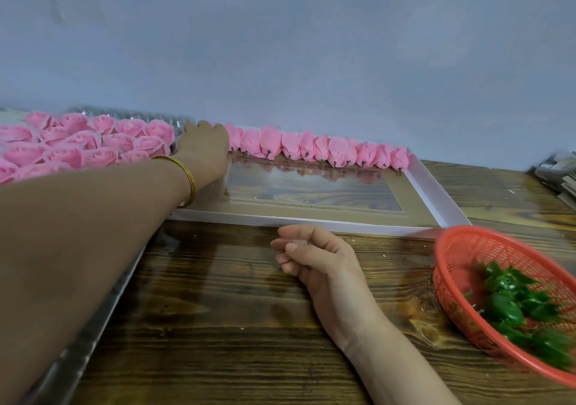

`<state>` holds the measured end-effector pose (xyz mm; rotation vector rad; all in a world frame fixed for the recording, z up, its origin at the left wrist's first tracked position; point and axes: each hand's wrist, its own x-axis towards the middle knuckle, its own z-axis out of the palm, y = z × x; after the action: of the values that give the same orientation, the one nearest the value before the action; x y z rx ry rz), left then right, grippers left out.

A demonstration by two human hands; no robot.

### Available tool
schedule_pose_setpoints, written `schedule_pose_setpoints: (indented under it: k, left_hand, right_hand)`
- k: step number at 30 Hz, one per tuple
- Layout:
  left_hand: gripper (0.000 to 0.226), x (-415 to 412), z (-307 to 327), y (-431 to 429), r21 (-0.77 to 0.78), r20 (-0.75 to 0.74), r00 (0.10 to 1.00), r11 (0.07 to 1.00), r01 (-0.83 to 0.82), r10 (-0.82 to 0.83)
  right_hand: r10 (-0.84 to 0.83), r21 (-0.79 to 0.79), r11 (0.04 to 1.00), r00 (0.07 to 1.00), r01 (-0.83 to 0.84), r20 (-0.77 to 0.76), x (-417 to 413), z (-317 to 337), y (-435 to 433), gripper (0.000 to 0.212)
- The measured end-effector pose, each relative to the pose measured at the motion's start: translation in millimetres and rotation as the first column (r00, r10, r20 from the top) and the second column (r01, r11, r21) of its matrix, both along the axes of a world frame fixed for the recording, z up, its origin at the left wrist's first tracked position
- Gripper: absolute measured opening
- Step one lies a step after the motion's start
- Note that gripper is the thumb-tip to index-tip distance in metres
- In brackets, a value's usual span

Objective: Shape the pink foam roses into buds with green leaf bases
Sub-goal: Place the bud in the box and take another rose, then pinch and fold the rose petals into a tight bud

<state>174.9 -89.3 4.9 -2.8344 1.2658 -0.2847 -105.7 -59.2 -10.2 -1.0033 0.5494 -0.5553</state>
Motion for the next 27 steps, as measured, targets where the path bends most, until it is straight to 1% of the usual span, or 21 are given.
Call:
schedule_pose_setpoints:
  k: [4,18,22,26,27]
  left_hand:
    - [0.043,-1.2,-0.4,1.9,0.017,0.031,0.999,1.0,0.014,-0.015]
    - [0.041,-9.1,3.4,2.2,0.019,0.036,0.999,1.0,0.013,-0.014]
    - [0.038,-10.8,7.0,2.1,0.013,-0.002,0.999,0.999,0.042,-0.042]
    - [0.044,-13.5,10.1,5.7,-0.022,-0.087,0.996,1.0,0.005,-0.007]
    - [0.043,-14.1,10.7,7.2,-0.039,-0.096,0.995,0.999,-0.002,-0.002]
  right_hand:
    - [-0.001,-0.002,1.0,1.0,0.001,0.0,0.5,-1.1,-0.2,0.033]
    - [-0.007,-0.011,1.0,1.0,0.007,0.001,1.6,-0.6,0.4,0.034]
    - [-0.007,-0.002,1.0,1.0,0.007,0.004,1.9,-1.1,0.4,0.034]
    - [-0.01,-0.003,1.0,1.0,0.011,0.011,2.3,-1.5,0.4,0.034]
    - [-0.011,-0.004,1.0,1.0,0.011,0.011,2.4,-1.5,0.4,0.033]
